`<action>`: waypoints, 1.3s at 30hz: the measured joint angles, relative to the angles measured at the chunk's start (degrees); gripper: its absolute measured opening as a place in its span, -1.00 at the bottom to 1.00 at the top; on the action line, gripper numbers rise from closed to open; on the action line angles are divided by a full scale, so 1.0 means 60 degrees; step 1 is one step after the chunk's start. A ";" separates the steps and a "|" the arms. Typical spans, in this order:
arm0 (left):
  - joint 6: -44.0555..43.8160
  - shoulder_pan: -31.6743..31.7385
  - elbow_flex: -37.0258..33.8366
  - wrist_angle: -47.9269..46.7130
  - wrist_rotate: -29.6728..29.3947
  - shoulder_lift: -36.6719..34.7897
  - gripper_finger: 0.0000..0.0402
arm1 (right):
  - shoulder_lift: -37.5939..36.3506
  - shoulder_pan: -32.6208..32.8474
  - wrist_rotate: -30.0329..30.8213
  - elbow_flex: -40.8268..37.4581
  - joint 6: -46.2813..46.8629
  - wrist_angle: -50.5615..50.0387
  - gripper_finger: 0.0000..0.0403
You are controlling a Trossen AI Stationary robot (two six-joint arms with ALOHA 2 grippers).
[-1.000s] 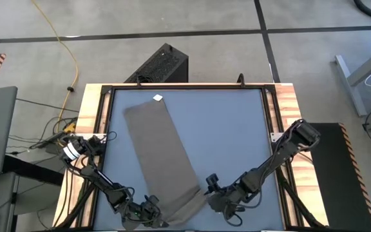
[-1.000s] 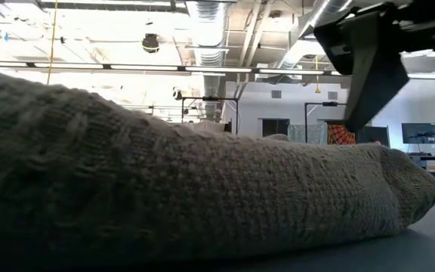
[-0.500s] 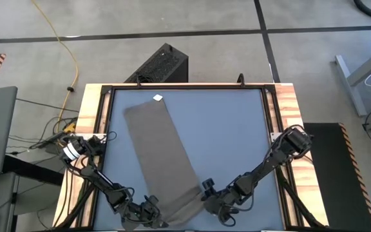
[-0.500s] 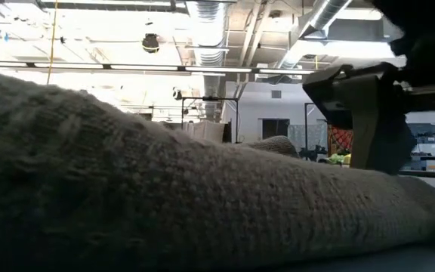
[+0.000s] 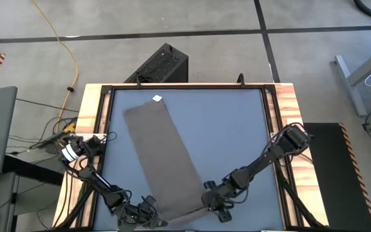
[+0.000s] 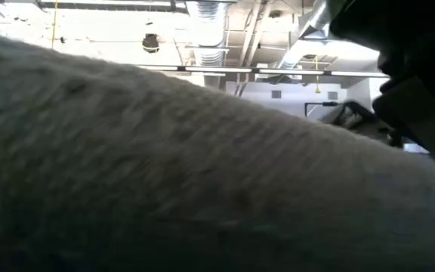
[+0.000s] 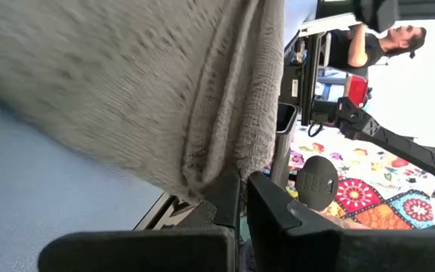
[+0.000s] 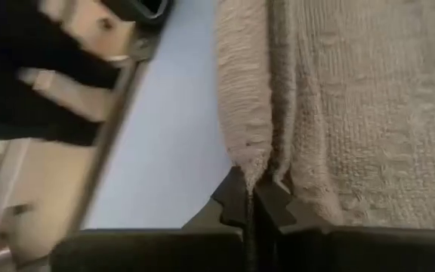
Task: Roll towel
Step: Roll the grey towel
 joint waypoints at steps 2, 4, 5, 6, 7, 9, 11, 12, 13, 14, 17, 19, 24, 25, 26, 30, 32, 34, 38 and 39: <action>0.0006 0.0049 0.0000 0.0014 0.0015 -0.0001 -1.00 | 0.0012 -0.0253 -0.0918 -0.0007 0.0265 -0.0052 -0.92; 0.0011 0.0062 0.0000 -0.0017 0.0117 -0.0004 -1.00 | 0.0025 -0.0497 -0.1709 -0.0012 0.0566 -0.0078 -0.92; 0.0015 0.0062 0.0000 -0.0049 0.0149 -0.0004 -1.00 | 0.0025 -0.0648 -0.2081 -0.0018 0.0745 -0.0091 -0.92; -0.0004 0.0062 0.0005 -0.0128 0.0263 -0.0004 -1.00 | 0.0031 -0.0815 -0.2402 -0.0018 0.0946 -0.0106 -0.92; -0.0044 0.0064 0.0013 -0.0281 0.0400 -0.0010 -1.00 | 0.0065 -0.0967 -0.2699 -0.0018 0.1174 -0.0106 -0.92; -0.0173 0.0081 0.0023 -0.0473 0.0613 -0.0018 -1.00 | 0.0145 -0.1259 -0.3294 -0.0022 0.1664 -0.0081 -0.92; -0.0096 0.0084 0.0026 -0.0474 0.0704 -0.0018 -1.00 | 0.0250 -0.1529 -0.3676 -0.0022 0.2147 -0.0052 -0.92; 0.0029 0.0084 0.0026 -0.0446 0.0767 -0.0018 -1.00 | 0.0297 -0.1644 -0.3757 -0.0022 0.2367 -0.0034 -0.92; 0.0163 0.0091 0.0026 -0.0411 0.0847 -0.0018 -1.00 | 0.0315 -0.1751 -0.3782 -0.0022 0.2588 -0.0049 -0.92; 0.0261 0.0107 0.0026 -0.0407 0.0982 -0.0018 -1.00 | 0.0317 -0.1845 -0.3812 -0.0022 0.2756 -0.0051 -0.92; 0.0359 0.0144 0.0036 -0.0564 0.1395 -0.0029 -0.98 | 0.0313 -0.2069 -0.3842 -0.0022 0.3176 -0.0036 -0.92; 0.0430 0.0153 0.0044 -0.0645 0.1522 -0.0036 -0.95 | 0.0317 -0.2172 -0.3948 -0.0028 0.3356 -0.0056 -0.92; 0.0986 0.0117 0.0031 -0.0660 0.1443 -0.0217 -0.95 | 0.0313 -0.2240 -0.4340 -0.0047 0.3517 -0.0353 -0.92; 0.1172 0.0110 0.0022 -0.0715 0.1430 -0.0311 -0.95 | 0.0313 -0.2239 -0.4423 -0.0047 0.3531 -0.0406 -0.92; 0.1412 0.0101 0.0006 -0.0857 0.1434 -0.0410 -0.95 | 0.0313 -0.2229 -0.4480 -0.0047 0.3570 -0.0423 -0.92; 0.2411 0.0086 -0.0063 -0.1714 0.1249 -0.1053 -0.95 | 0.0313 -0.2222 -0.4508 -0.0044 0.3673 -0.0437 -0.92; 0.3705 0.0048 0.0027 -0.2181 0.0541 -0.1459 -0.97 | 0.0312 -0.2222 -0.4516 -0.0044 0.3775 -0.0439 -0.92; 0.5404 0.0089 0.0497 -0.2321 -0.0266 -0.1868 -0.99 | 0.0310 -0.2251 -0.4516 -0.0040 0.3958 -0.0430 -0.92; 0.8743 0.0530 0.1660 -0.3024 -0.0864 -0.2066 -0.99 | 0.0310 -0.2298 -0.4516 -0.0036 0.4083 -0.0420 -0.92; 0.9375 0.0697 0.1910 -0.3413 -0.0771 -0.2043 -0.99 | 0.0310 -0.2298 -0.4514 -0.0036 0.4087 -0.0417 -0.92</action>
